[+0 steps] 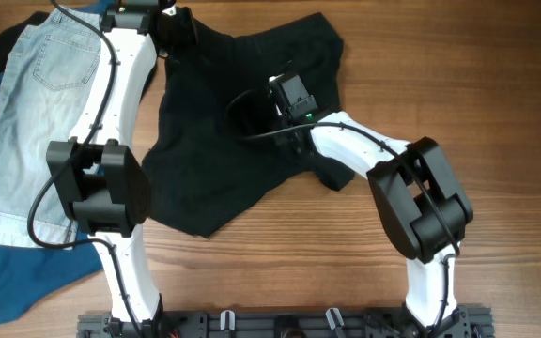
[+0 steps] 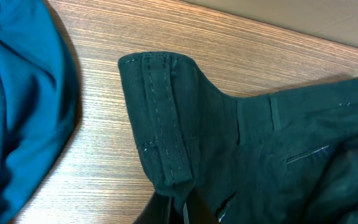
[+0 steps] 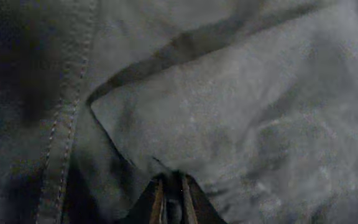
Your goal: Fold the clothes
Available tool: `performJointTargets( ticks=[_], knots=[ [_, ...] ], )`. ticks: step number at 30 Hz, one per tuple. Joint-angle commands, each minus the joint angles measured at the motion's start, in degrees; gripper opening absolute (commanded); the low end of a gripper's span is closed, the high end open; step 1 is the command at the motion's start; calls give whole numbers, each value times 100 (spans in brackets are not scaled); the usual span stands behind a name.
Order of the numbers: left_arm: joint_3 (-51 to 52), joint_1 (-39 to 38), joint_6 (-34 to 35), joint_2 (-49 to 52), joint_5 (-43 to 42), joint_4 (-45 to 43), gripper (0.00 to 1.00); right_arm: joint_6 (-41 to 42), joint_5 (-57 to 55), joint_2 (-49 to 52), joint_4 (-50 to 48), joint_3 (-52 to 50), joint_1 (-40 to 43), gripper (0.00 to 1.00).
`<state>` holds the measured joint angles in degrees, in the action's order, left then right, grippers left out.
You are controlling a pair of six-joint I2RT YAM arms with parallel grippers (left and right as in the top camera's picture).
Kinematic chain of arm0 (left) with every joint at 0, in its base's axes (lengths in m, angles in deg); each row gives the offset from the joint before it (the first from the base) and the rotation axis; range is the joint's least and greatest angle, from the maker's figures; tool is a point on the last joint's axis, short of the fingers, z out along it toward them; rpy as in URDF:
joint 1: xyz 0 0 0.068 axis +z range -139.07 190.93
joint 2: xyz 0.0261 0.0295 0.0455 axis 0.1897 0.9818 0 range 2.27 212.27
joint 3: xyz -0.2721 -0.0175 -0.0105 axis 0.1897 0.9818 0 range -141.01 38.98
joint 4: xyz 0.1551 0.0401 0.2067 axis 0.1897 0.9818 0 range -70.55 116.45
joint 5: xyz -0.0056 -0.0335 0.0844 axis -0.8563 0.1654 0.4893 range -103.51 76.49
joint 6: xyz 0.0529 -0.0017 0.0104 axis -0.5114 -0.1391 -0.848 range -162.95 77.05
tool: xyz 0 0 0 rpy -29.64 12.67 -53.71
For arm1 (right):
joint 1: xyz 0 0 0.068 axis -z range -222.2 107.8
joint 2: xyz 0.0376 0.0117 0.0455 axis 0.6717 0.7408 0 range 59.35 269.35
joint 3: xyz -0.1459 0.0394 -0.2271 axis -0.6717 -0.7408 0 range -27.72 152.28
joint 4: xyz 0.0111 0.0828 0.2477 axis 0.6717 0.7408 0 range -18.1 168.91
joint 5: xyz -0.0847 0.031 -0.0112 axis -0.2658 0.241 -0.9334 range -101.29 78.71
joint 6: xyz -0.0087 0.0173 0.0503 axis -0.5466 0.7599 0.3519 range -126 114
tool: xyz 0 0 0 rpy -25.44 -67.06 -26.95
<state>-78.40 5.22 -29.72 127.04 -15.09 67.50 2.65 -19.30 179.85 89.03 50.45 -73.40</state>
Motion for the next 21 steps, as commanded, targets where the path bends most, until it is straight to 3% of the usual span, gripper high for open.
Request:
performJointTargets(
  ticks=[1,7,21],
  knots=[
    [-50,15,70,-7,-90,15,4,688,-417,-802,317,59,164,4],
    [-50,26,50,-7,-85,22,4,804,146,-1915,1585,59,946,4],
    [-50,302,52,-7,-7,234,4,1261,1150,-1956,3445,9,3432,4]
  ],
)
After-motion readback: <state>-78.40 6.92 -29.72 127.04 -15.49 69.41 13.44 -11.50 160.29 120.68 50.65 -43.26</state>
